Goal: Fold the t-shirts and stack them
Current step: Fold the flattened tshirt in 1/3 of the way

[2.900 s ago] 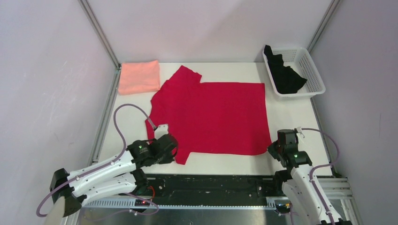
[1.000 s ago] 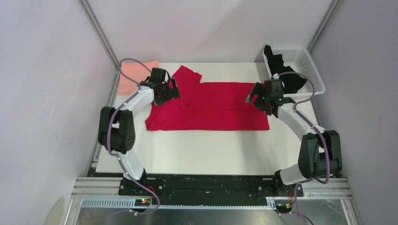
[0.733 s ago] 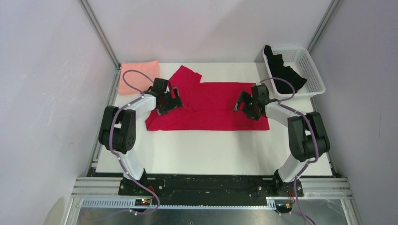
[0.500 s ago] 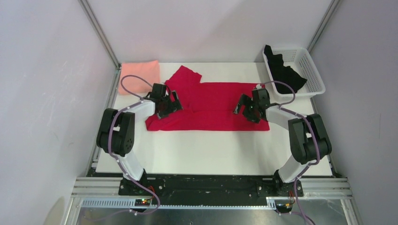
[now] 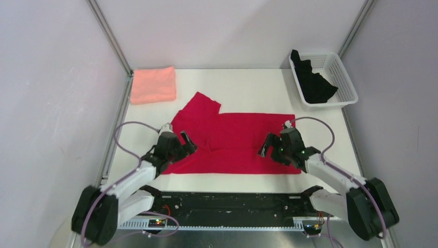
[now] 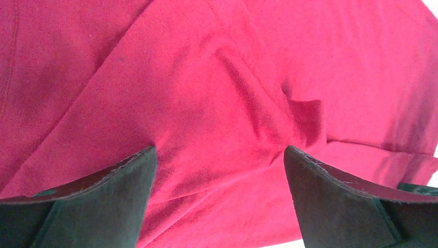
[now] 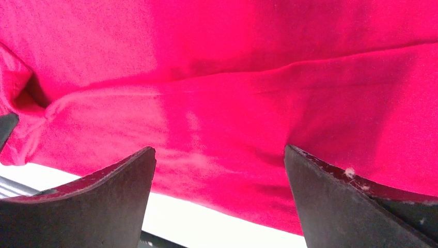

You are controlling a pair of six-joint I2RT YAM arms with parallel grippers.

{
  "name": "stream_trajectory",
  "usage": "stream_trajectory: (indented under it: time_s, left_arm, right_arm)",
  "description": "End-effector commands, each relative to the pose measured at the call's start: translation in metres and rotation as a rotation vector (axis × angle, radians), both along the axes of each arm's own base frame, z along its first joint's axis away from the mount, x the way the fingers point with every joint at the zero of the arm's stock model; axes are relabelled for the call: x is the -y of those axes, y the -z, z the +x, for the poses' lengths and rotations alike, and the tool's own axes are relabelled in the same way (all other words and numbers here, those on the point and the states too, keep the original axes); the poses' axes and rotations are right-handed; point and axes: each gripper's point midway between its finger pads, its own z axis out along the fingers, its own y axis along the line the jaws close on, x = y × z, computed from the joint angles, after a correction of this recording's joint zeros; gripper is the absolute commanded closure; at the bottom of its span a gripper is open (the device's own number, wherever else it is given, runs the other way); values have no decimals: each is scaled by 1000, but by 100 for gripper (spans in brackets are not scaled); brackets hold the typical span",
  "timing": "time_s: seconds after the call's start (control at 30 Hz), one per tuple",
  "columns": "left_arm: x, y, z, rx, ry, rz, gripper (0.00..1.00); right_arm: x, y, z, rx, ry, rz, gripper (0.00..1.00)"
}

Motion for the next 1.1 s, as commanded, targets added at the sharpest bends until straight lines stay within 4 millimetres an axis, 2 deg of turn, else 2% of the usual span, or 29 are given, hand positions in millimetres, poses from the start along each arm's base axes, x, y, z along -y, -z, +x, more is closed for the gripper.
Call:
stream_trajectory:
  time_s: [0.0, 0.07, 0.2, 0.27, 0.4, 0.47, 0.5, 0.53, 0.57, 0.6, 0.67, 0.77, 0.8, 0.83, 0.87, 0.9, 0.93, 0.97, 1.0, 1.03, 1.07]
  left_arm:
    - [-20, 51, -79, -225, -81, 26, 0]
    - [-14, 51, -91, -225, -63, -6, 0]
    - [-20, 48, -103, -212, -106, -4, 0]
    - [-23, 38, -102, -183, -121, -4, 0]
    - [-17, 20, -100, -152, -78, -21, 0]
    - [-16, 7, -94, -126, -54, -10, 0]
    - [-12, -9, -86, -90, -48, -16, 0]
    - [-12, -15, -82, -74, -27, 5, 0]
    - [-9, -35, -69, -22, -25, 5, 0]
    - [-10, -40, -64, -10, 2, 50, 0]
    - [-8, -81, -35, 78, 13, 104, 0]
    - [-12, -112, 5, 128, -16, 202, 0]
    - [-6, -124, 26, 138, 3, 230, 0]
    - [-10, -129, 40, 142, -12, 243, 0]
    - [-4, -137, 64, 139, 3, 267, 0]
    - [-7, -119, 81, 76, 1, 304, 0]
    - [-2, -138, 104, 113, 16, 304, 0]
    - [-6, -119, 122, 55, 22, 341, 0]
    - [2, -133, 143, 84, 36, 320, 0]
    - [0, -111, 159, 30, 54, 348, 0]
    - [4, -124, 179, 58, 56, 342, 0]
  right_arm:
    - [17, 29, -66, -179, 17, -62, 1]
    - [16, 30, -79, -188, 4, -51, 1]
    - [19, 27, -84, -160, 24, -47, 1]
    - [19, 22, -84, -149, 31, -38, 1]
    - [16, 8, -82, -117, 19, -12, 1]
    - [14, -4, -79, -89, 3, -4, 1]
    - [13, -8, -76, -73, -2, -3, 0]
    - [12, -19, -69, -34, -6, -3, 1]
    - [13, -25, -64, -11, -1, -2, 1]
    - [11, -38, -54, 40, 0, 5, 1]
    - [16, -58, -34, 129, 38, 5, 1]
    - [32, -82, -5, 235, 115, 15, 1]
    - [41, -88, 4, 257, 158, 17, 1]
    - [44, -94, 10, 284, 168, 27, 1]
    - [54, -96, 17, 296, 208, 32, 1]
    - [52, -101, 22, 315, 197, 56, 0]
    - [61, -103, 27, 322, 226, 60, 1]
    - [60, -105, 32, 334, 216, 75, 1]
    - [66, -106, 36, 338, 233, 74, 0]
    - [66, -105, 39, 339, 226, 76, 1]
    - [71, -103, 41, 336, 239, 71, 1]
